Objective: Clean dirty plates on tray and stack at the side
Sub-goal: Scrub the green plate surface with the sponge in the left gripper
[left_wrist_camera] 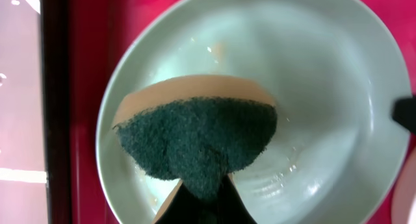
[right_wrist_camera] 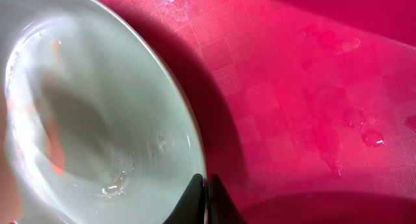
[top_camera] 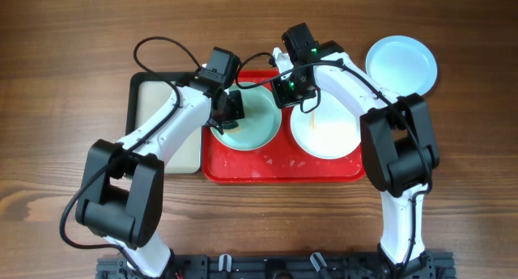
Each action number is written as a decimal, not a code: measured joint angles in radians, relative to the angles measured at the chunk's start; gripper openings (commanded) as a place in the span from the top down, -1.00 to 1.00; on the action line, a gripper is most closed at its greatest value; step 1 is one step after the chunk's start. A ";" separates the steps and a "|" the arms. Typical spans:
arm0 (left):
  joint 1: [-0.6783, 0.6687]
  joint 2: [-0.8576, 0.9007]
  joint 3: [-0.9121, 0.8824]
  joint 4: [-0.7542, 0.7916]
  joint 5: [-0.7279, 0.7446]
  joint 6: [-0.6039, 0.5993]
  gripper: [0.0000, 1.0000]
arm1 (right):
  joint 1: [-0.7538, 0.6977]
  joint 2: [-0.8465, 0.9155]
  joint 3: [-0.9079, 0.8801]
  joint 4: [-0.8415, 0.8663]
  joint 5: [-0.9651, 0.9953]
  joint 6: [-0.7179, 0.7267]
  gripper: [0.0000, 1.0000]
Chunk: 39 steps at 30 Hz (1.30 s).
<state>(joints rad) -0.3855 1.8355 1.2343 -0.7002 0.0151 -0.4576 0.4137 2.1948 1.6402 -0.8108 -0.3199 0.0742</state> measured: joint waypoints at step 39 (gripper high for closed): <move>0.090 -0.197 -0.108 0.146 0.293 -0.015 0.92 | -0.005 0.000 0.000 0.000 0.025 0.004 0.91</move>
<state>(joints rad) -0.2958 1.6386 1.1259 -0.5541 0.3084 -0.4725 0.4084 2.1948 1.6402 -0.8104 -0.2951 0.0780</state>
